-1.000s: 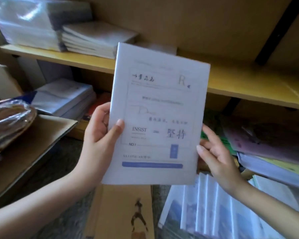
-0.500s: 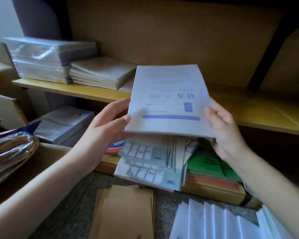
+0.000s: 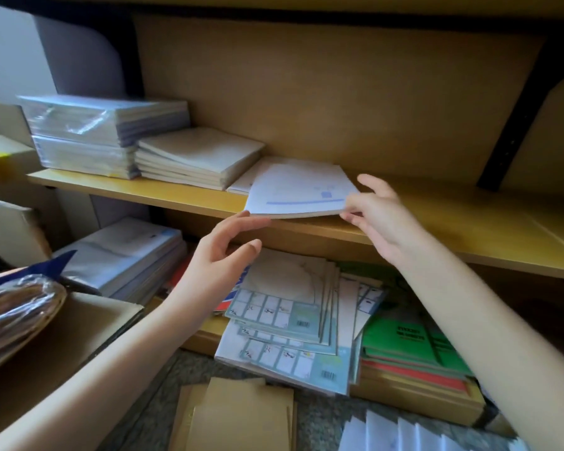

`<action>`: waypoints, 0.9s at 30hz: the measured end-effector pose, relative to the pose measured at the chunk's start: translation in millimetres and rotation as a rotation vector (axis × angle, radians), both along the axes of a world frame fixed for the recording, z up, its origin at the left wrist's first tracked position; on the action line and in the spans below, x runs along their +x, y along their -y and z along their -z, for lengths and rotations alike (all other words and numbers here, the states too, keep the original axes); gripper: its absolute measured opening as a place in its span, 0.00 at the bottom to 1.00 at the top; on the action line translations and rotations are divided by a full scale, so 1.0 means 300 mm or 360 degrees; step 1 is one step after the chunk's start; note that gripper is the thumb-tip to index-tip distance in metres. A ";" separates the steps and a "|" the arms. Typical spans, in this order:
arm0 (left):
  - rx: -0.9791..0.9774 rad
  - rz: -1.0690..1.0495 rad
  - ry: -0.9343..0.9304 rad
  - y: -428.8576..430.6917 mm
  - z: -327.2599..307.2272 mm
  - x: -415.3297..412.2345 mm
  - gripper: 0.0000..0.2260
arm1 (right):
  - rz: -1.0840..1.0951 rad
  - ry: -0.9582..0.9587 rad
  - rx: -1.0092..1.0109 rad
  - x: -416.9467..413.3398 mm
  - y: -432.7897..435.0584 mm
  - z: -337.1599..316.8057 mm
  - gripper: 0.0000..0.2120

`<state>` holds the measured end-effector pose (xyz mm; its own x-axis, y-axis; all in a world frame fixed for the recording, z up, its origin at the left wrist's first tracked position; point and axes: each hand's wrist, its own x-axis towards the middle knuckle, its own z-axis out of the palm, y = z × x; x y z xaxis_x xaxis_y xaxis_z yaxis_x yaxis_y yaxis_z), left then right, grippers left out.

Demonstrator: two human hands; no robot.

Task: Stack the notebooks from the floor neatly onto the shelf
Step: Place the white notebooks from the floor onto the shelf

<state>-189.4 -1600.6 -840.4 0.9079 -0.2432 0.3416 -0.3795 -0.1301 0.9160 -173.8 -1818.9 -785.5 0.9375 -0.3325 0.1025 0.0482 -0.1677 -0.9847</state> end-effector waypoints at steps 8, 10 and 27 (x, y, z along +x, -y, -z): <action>-0.0018 -0.0077 0.0179 -0.016 0.025 0.024 0.13 | -0.0110 -0.0054 -0.2216 -0.061 -0.088 0.188 0.23; -0.0053 -0.0087 0.0172 -0.020 0.024 0.030 0.13 | -0.0005 0.0056 -0.2345 -0.050 -0.106 0.207 0.24; -0.0093 -0.0144 0.0091 -0.071 0.093 0.080 0.14 | -0.0138 0.0009 -0.2341 0.177 -0.159 0.160 0.31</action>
